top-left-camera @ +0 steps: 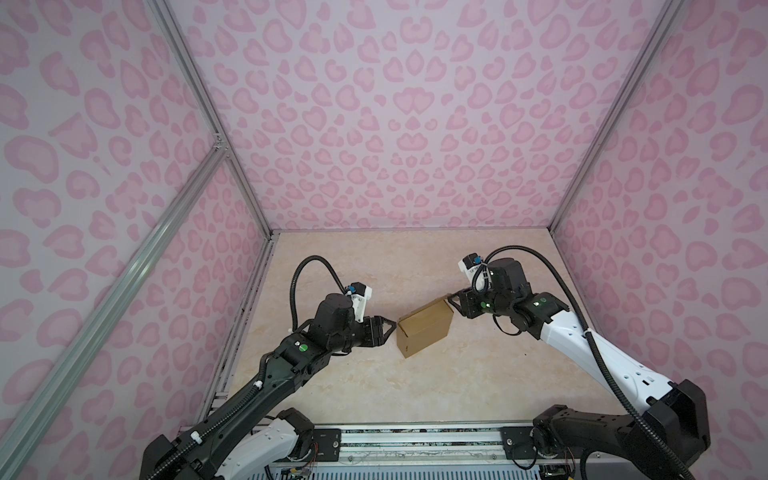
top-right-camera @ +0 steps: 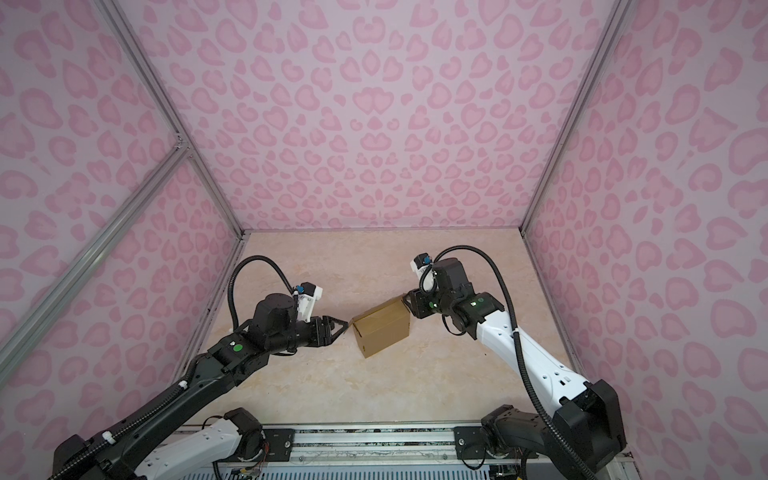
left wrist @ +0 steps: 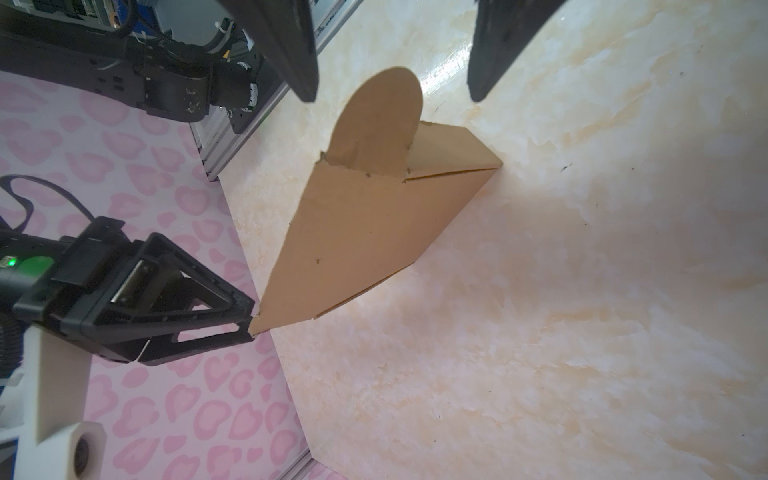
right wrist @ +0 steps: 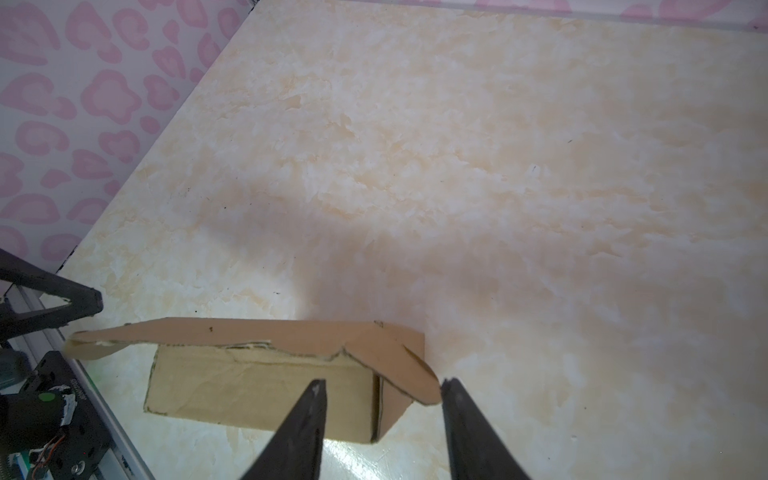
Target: Fold the paper box
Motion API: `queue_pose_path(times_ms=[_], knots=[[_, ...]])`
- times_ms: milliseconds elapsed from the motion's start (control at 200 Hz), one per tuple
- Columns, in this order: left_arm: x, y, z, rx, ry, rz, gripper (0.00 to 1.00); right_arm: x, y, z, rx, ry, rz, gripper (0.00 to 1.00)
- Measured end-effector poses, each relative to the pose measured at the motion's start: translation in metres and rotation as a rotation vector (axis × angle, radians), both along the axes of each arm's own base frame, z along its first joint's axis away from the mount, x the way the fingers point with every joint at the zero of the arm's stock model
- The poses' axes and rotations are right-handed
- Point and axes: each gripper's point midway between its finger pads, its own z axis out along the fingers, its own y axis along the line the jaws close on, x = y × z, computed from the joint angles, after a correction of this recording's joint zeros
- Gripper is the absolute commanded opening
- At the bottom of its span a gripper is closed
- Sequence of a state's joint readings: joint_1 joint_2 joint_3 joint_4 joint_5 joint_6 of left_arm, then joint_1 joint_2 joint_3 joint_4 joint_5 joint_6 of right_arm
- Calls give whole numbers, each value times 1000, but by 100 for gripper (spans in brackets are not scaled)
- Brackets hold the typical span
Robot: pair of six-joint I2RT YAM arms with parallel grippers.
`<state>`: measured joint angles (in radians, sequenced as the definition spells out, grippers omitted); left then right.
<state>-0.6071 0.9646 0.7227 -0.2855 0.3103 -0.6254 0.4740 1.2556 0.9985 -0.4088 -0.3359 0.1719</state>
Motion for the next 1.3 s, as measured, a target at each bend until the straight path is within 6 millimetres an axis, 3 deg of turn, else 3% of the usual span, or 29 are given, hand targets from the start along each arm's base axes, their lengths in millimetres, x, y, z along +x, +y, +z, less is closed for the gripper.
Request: queue_pose_path(times_ms=[490, 1300], knots=[[0, -3, -4, 8, 11, -8, 47, -4, 4, -7, 5, 26, 21, 38], [0, -9, -3, 8, 17, -22, 44, -14, 13, -8, 5, 29, 56, 28]])
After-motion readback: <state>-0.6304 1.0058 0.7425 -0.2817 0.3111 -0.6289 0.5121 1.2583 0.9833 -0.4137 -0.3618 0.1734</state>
